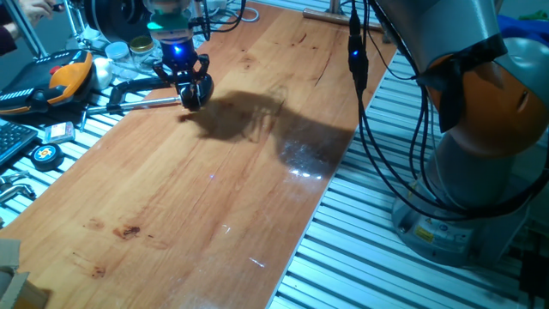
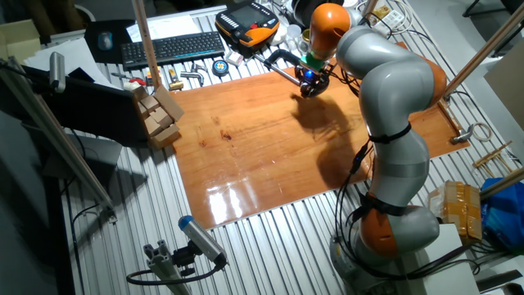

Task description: Sharpen the pencil with a pencil sharpener

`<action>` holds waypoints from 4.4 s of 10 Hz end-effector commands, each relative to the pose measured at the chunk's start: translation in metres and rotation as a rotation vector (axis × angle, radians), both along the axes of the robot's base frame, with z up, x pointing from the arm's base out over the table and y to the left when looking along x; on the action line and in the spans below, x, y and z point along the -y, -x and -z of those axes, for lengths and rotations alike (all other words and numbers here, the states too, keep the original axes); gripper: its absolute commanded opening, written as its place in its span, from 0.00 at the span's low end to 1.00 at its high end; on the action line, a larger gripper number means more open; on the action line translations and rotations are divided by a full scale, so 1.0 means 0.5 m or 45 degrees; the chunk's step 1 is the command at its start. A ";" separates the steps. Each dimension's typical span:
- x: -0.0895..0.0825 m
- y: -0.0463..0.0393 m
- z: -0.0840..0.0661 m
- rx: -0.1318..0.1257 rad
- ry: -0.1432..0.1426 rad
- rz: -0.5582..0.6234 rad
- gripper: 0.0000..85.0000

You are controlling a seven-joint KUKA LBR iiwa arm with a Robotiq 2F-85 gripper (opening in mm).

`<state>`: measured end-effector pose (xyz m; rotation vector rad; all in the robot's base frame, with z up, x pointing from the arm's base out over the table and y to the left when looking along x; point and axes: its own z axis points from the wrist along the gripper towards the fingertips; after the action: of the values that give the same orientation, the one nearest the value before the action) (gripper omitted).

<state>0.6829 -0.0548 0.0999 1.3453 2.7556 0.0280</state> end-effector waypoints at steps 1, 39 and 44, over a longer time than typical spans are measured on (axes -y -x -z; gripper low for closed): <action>0.001 0.002 0.002 0.002 0.000 0.000 0.60; -0.040 -0.022 0.121 0.071 -0.009 0.013 0.40; -0.052 -0.033 0.121 0.071 -0.011 0.015 0.40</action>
<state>0.6996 -0.0288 0.0393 1.3402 2.7060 0.0759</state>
